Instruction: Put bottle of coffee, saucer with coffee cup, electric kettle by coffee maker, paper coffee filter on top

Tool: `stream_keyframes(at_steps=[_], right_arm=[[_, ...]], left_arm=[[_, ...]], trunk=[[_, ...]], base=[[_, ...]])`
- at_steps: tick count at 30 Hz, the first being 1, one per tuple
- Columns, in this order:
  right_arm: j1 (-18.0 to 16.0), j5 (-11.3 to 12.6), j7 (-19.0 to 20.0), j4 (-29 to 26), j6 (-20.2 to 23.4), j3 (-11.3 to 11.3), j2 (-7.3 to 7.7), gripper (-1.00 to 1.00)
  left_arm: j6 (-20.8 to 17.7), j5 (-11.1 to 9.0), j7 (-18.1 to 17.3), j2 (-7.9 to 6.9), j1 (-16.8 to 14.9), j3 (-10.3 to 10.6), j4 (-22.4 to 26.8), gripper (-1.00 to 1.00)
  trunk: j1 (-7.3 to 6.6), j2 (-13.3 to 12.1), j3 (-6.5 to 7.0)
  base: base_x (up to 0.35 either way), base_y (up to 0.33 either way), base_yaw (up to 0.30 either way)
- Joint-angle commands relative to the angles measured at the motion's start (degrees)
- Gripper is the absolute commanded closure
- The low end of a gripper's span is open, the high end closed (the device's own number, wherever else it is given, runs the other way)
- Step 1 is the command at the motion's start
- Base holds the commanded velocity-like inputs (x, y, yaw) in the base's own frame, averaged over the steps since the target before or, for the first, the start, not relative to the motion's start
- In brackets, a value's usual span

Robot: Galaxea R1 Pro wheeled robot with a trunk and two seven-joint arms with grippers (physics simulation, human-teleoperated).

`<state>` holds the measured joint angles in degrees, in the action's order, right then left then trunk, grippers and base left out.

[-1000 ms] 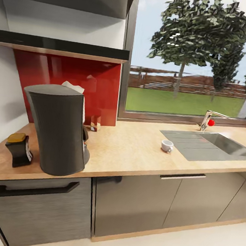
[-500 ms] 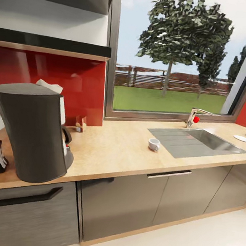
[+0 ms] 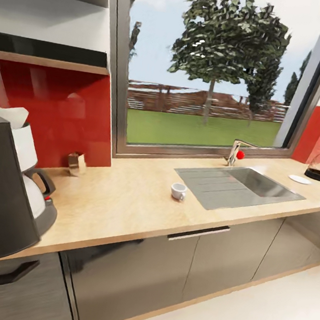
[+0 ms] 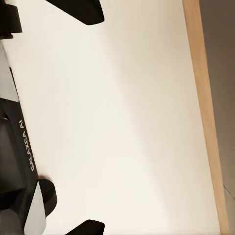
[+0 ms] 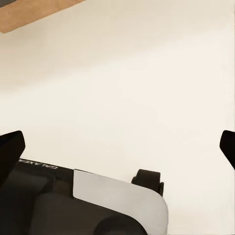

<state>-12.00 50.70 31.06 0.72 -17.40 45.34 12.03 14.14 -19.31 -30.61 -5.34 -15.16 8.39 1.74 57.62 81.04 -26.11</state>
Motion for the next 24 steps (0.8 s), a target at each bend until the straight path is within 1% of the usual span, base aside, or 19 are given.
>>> stream_keyframes(at_steps=[1, 4, 8, 24], right_arm=[[0.0, 0.5, 0.3, 0.1, -0.1, 0.5, -0.02, -1.00], [0.0, 0.5, 0.3, 0.1, -0.1, 0.4, -0.05, -1.00], [0.0, 0.5, 0.3, 0.1, 0.0, 0.4, -0.06, -1.00], [0.0, 0.5, 0.2, 0.1, 0.0, 0.4, -0.07, -1.00]], left_arm=[[0.3, -0.5, -0.2, -0.02, 0.0, 0.5, -0.1, -1.00], [0.3, -0.5, -0.2, -0.02, 0.0, 0.5, -0.1, -1.00], [0.3, -0.5, -0.2, -0.02, 0.0, 0.5, -0.1, -1.00], [0.3, -0.5, -0.2, -0.02, 0.0, 0.5, -0.1, -1.00]], trunk=[[0.01, 0.0, -0.06], [0.01, 0.0, -0.06], [0.01, 0.0, -0.06], [0.01, 0.0, -0.06]], base=[[0.156, -0.300, -0.037], [0.146, -0.306, -0.133], [0.132, -0.311, -0.224], [0.107, -0.319, -0.281]])
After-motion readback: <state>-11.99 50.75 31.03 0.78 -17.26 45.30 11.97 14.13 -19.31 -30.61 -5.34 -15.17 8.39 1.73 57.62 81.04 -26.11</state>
